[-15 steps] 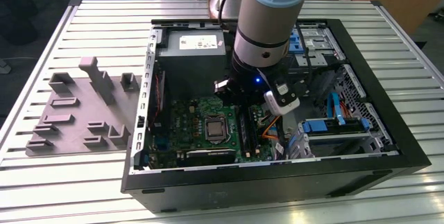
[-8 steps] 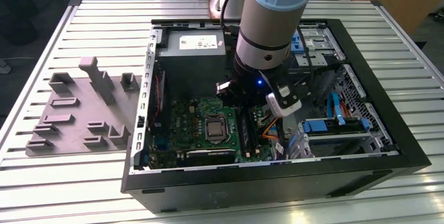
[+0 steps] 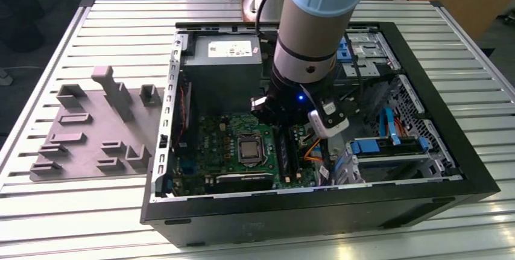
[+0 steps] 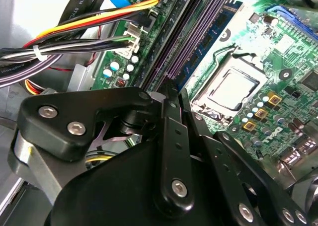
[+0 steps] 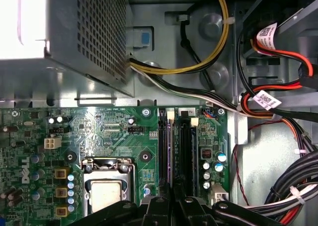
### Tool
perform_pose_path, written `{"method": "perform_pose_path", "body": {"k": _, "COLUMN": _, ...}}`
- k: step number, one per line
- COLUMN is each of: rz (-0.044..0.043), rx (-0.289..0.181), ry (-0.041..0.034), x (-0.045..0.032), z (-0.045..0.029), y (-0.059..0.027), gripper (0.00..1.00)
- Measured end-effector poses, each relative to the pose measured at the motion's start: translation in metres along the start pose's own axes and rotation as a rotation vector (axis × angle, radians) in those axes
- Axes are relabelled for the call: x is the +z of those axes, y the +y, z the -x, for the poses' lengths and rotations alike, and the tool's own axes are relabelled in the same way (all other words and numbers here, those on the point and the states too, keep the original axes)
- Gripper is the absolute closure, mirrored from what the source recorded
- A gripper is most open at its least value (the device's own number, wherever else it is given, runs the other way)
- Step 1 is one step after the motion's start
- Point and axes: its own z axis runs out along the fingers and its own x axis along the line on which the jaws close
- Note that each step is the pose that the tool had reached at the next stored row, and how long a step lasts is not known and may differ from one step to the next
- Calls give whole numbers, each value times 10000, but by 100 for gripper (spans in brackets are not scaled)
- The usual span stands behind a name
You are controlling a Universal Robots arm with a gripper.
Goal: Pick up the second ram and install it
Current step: 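Insert the second ram into the second slot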
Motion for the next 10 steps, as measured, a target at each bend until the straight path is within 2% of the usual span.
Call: {"method": "perform_pose_path", "body": {"k": 10, "rz": 2, "rx": 1, "ry": 0, "x": 17, "z": 4, "y": -28, "gripper": 86}}
